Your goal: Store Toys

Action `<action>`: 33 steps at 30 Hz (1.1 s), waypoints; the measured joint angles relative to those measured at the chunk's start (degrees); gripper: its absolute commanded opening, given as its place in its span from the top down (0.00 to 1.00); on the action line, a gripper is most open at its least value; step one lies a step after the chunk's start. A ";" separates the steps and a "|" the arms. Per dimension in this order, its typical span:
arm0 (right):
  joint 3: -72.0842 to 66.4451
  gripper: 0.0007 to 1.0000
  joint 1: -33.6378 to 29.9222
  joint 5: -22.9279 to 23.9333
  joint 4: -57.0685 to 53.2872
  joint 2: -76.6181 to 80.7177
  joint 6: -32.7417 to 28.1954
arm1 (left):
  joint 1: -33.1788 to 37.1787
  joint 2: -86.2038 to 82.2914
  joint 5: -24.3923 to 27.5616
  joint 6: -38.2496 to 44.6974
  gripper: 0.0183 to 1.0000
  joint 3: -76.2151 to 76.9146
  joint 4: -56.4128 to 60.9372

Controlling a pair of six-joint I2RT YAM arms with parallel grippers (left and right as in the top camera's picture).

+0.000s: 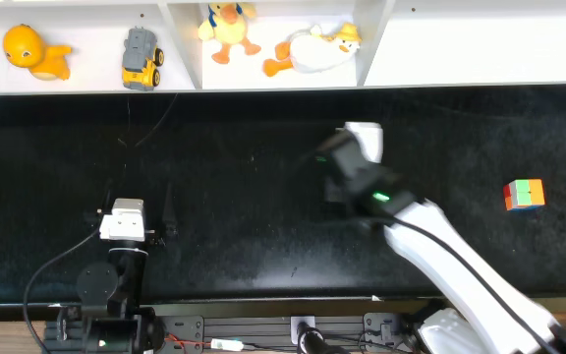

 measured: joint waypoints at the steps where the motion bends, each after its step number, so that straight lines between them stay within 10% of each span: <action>1: -0.13 0.96 -1.79 0.11 -1.16 -1.79 -1.62 | 0.00 0.00 -0.02 0.00 0.00 0.00 0.02; 13: 13.27 0.96 -27.17 -5.09 -0.96 2.67 -27.32 | 0.00 0.00 -0.02 0.00 0.00 0.00 0.02; 33: 30.40 0.94 -27.30 -10.84 15.89 32.48 -34.23 | 0.00 0.00 -0.02 0.00 0.00 0.00 0.00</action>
